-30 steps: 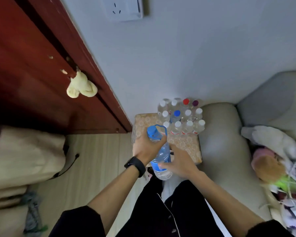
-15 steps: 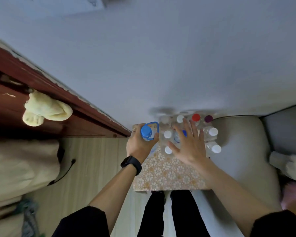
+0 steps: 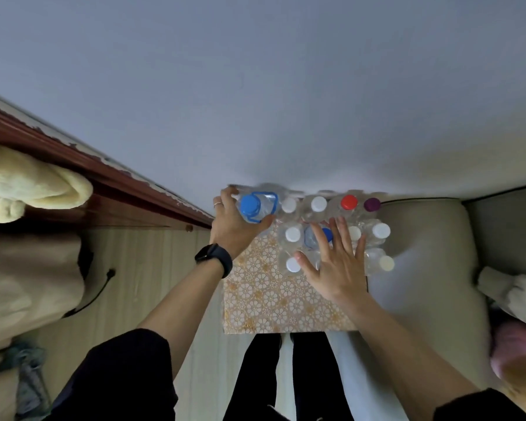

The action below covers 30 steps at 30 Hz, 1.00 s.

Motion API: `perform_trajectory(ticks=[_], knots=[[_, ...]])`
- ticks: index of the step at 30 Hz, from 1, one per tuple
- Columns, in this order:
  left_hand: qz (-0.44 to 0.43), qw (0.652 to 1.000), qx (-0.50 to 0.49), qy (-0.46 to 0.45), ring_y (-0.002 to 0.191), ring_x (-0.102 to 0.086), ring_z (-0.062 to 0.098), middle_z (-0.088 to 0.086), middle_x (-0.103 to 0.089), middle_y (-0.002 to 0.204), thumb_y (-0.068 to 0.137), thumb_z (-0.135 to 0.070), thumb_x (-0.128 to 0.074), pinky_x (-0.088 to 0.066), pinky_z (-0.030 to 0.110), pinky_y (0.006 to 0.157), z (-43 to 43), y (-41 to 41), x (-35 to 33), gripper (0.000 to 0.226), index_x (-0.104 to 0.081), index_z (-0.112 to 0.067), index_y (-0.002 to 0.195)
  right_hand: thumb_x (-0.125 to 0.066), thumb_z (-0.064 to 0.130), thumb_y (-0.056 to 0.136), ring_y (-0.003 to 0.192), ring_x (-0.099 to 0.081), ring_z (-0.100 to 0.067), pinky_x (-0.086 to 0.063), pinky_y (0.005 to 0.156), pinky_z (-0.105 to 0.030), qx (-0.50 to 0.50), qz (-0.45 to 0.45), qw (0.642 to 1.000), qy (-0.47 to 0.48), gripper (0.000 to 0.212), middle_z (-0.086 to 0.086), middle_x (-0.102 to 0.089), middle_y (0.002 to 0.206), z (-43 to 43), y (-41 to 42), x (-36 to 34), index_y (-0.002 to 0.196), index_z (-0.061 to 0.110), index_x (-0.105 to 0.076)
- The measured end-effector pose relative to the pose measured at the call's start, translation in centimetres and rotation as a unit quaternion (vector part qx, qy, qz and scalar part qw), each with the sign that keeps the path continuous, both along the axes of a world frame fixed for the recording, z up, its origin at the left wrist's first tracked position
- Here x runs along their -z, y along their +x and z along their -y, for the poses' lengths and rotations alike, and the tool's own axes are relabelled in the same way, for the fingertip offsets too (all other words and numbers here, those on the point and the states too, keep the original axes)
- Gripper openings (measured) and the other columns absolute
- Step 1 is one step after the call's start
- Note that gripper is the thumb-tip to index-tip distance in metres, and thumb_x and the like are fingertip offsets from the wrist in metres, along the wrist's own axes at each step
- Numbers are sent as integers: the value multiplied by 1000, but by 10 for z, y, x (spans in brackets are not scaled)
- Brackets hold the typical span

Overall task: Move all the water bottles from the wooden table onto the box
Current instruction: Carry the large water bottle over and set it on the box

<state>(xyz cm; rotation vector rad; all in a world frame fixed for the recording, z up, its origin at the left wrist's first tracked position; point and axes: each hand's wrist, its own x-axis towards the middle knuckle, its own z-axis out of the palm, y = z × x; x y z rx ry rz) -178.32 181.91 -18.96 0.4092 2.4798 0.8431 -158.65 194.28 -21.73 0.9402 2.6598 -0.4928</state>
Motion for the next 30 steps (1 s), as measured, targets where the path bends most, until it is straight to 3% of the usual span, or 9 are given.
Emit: perform_trajectory(ticks=[6,9,13,18,22,25,27,30], knots=[[102,987,-120,-30,96,-53,27,10,-43,128,70,-59,-80,-54,42,89,-7,19,-4,85,-34,-20,130,-18,80,91,155,11,-17,-5,120,-64,8,-32,999,15,77,-7,-21,166,1,2,6,156,39,-15],[89,993,-80,12,115,-57,24,5,-55,133,72,-50,-83,-51,41,95,1,11,-2,78,-43,-24,134,-16,81,91,155,11,-16,-2,121,-62,7,-27,999,22,77,-6,-22,166,1,0,7,156,40,-14],[178,983,23,26,133,-47,20,0,-50,147,71,-26,-90,-38,41,113,11,-18,-12,90,-39,-21,145,-19,80,92,155,6,-17,-6,121,-63,10,-40,999,28,76,-7,-25,165,2,2,9,156,40,-14],[229,971,-57,47,123,-50,24,5,-46,140,74,-15,-87,-42,40,109,7,-10,-15,91,-29,-16,144,-18,80,91,155,6,-17,-4,121,-62,12,-28,999,22,75,-5,-23,165,2,1,10,156,41,-13],[261,947,-170,82,105,-59,21,0,-55,124,80,-39,-80,-52,48,95,-4,28,-8,81,-31,-18,141,-23,79,92,155,0,-17,-5,120,-62,14,-45,999,27,74,-5,-29,163,2,2,12,154,40,-20],[210,953,-196,92,95,-62,13,-2,-59,113,81,-47,-77,-51,30,75,-16,32,-4,63,-40,-21,125,-25,78,92,155,0,-17,-4,120,-61,16,-42,999,30,74,-5,-29,164,2,3,12,154,40,-20],[177,963,-183,86,102,-63,18,-3,-62,116,79,-53,-75,-52,31,80,-11,28,3,64,-45,-22,126,-23,79,91,155,0,-17,-4,120,-61,15,-41,999,30,74,-4,-29,163,2,3,12,154,40,-20],[187,968,-150,74,118,-61,19,-3,-58,137,70,-62,-77,-53,43,99,2,20,6,94,-39,-25,147,-20,80,91,155,2,-16,-4,120,-61,13,-29,999,28,75,-3,-27,164,2,2,11,154,41,-17]])
